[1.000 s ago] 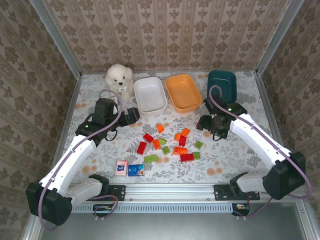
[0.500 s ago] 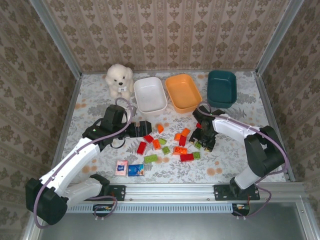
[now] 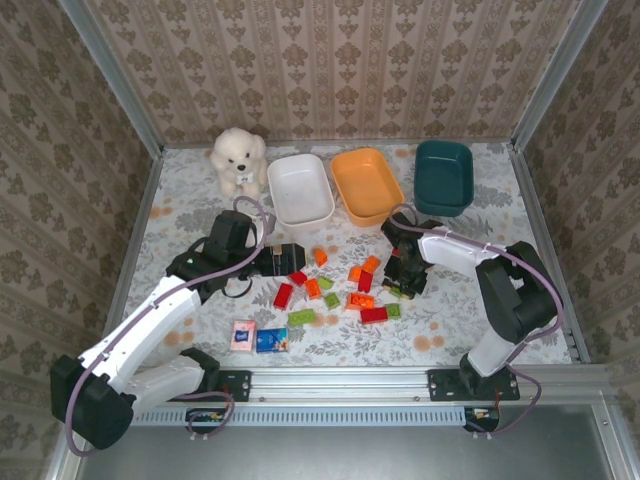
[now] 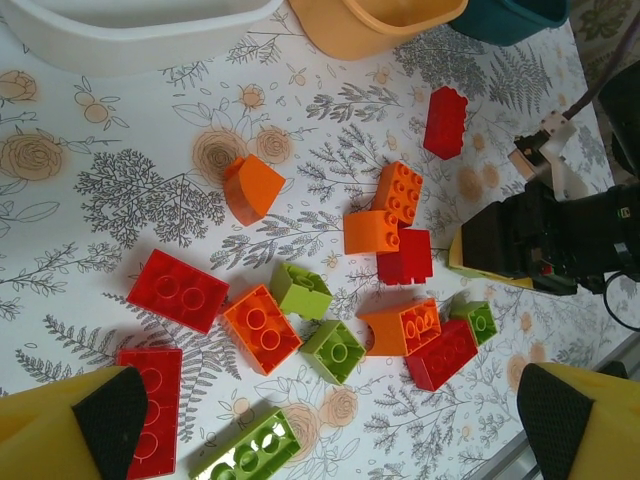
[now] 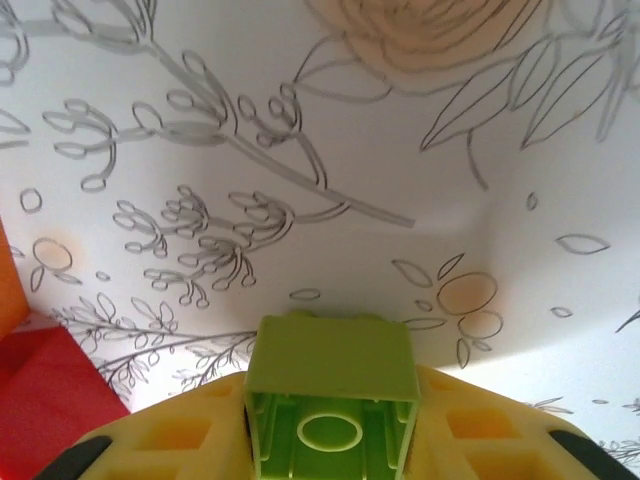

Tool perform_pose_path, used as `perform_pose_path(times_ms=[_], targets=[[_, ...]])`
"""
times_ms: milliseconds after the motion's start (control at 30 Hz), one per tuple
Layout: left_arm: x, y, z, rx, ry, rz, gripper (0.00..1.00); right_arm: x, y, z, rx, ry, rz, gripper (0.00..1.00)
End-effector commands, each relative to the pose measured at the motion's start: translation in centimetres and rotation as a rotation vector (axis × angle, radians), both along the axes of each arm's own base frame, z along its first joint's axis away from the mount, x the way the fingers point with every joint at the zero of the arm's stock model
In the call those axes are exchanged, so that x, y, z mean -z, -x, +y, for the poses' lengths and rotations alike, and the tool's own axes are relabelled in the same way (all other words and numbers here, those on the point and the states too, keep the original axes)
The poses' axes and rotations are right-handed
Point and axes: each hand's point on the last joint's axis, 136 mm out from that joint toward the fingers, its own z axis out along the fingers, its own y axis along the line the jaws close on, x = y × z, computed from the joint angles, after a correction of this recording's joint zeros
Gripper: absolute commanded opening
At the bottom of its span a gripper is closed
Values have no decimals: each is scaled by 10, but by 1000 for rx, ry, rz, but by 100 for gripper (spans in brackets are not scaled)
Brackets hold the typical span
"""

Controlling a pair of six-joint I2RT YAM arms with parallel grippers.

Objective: Sort the legos into containers by color

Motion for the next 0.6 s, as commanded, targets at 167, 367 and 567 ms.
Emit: perform_pose_path(times_ms=[167, 367, 567], targets=[[-11, -11, 1, -66, 14, -27, 98, -115, -65, -42, -119, 189, -301, 33], [-31, -44, 0, -162, -2, -69, 99, -154, -142, -91, -54, 205, -398, 32], [-31, -73, -5, -224, -15, -41, 99, -137, -218, -122, -8, 199, -394, 33]])
